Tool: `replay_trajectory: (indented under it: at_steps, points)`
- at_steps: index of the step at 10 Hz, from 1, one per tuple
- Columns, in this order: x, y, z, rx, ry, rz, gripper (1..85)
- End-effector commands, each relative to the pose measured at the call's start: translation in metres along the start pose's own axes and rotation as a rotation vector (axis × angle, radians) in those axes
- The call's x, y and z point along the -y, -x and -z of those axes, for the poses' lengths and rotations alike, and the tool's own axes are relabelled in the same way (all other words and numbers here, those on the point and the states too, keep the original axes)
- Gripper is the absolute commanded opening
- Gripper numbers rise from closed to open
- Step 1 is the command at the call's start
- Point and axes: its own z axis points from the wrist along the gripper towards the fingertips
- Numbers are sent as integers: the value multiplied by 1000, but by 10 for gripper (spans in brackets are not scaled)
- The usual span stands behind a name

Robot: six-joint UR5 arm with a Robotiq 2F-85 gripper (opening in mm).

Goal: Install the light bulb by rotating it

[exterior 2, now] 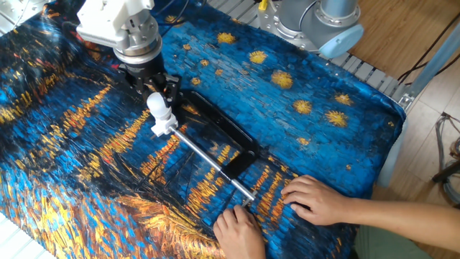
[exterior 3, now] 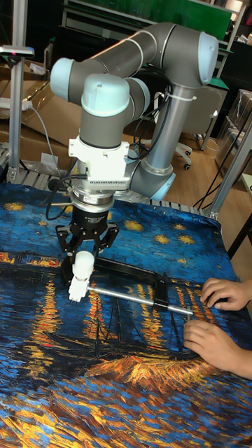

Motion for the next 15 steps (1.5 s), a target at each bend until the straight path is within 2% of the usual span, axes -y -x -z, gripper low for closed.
replay_trajectory:
  at_steps: [1,3,6,7,11,15]
  points:
    - [-3,10,1,41,2,-68,427]
    - [-5,11,1,46,12,-119,410]
    - [7,10,-2,61,17,-161,390]
    - [10,7,-2,53,5,-171,390]
    - [-1,7,3,40,2,-229,360]
    - [0,5,6,44,12,-238,393]
